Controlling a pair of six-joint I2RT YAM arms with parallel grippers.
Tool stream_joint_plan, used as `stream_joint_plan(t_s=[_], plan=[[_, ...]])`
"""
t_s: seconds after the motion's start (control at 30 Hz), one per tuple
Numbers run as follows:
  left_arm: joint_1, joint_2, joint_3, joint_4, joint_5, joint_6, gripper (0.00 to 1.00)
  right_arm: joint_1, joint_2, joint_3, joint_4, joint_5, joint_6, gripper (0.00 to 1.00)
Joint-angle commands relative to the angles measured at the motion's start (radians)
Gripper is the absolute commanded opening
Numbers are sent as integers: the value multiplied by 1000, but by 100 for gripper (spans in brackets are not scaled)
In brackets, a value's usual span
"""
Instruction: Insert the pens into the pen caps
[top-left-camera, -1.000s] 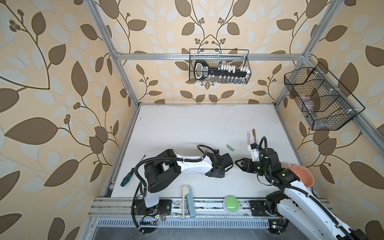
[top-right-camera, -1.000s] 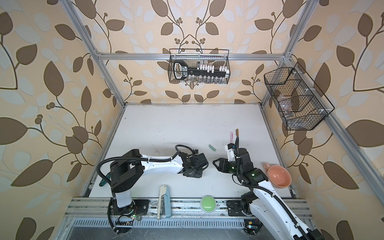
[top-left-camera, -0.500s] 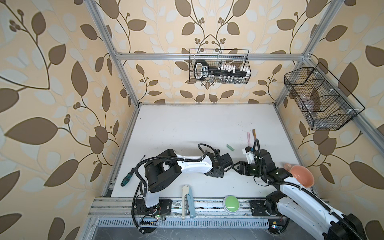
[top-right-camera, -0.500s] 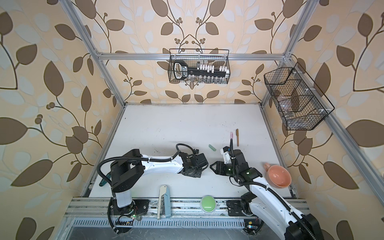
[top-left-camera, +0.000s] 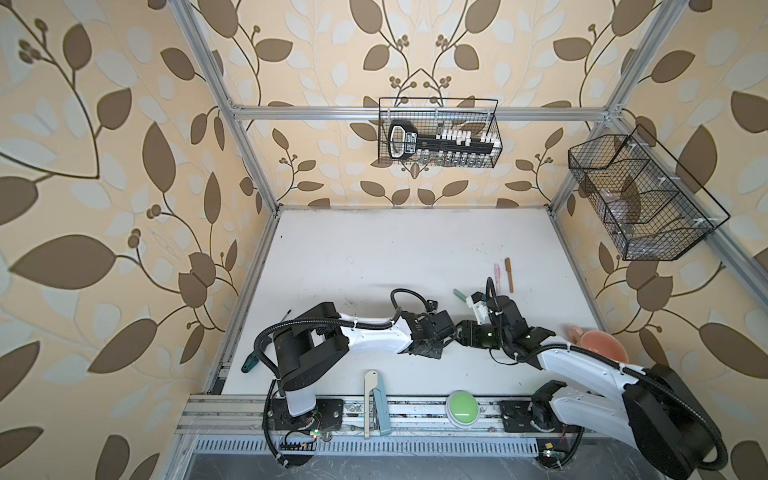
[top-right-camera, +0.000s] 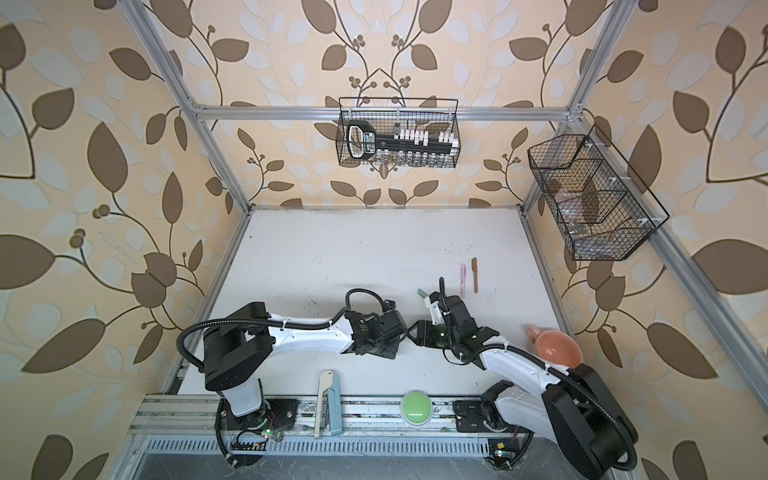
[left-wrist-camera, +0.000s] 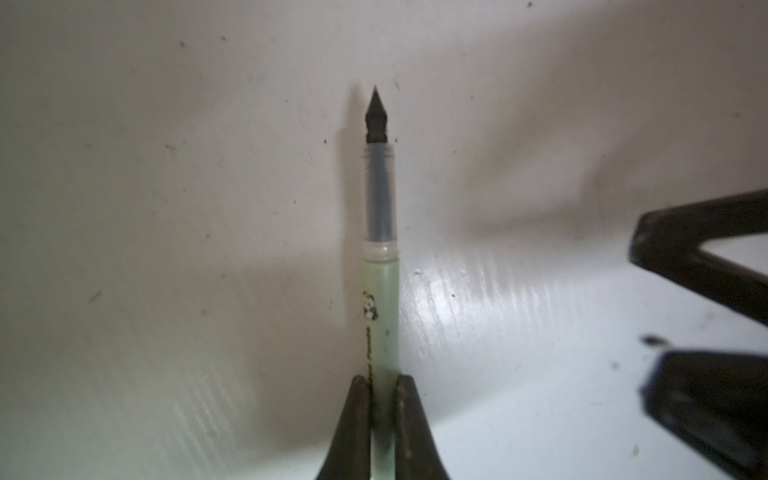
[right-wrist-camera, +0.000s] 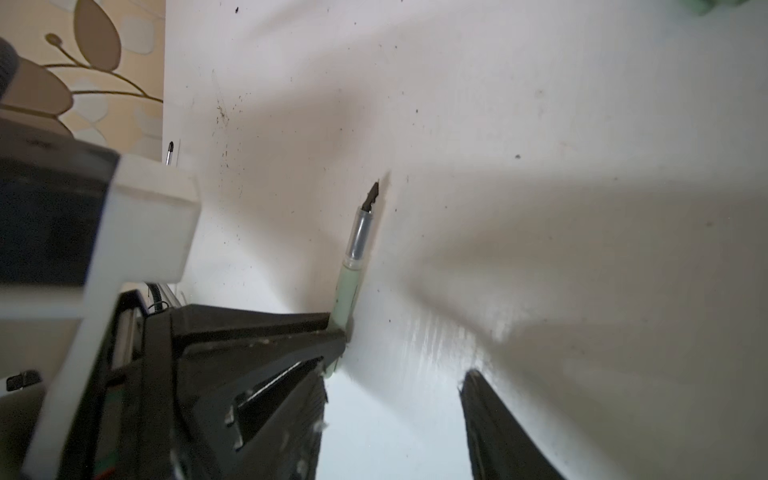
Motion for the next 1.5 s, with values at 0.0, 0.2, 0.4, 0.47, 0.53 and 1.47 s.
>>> stream_joint_plan(t_s=[0.0, 0.2, 0.4, 0.47, 0.53, 1.47], plan=[[-6, -50, -7, 60, -5, 34, 0, 22, 78, 47, 113, -7, 39, 54], [-6, -66, -20, 76, 4, 38, 0, 43, 180, 75, 224, 3, 77, 54], [-6, -81, -14, 70, -8, 45, 0, 32, 238, 92, 284, -1, 92, 53], [-6, -80, -5, 67, -5, 49, 0, 36, 255, 107, 290, -3, 91, 53], [-6, -82, 1, 64, -6, 51, 0, 36, 271, 115, 296, -5, 95, 53], [-6, -138, -4, 62, -48, 54, 1, 30, 358, 126, 403, -69, 159, 4]])
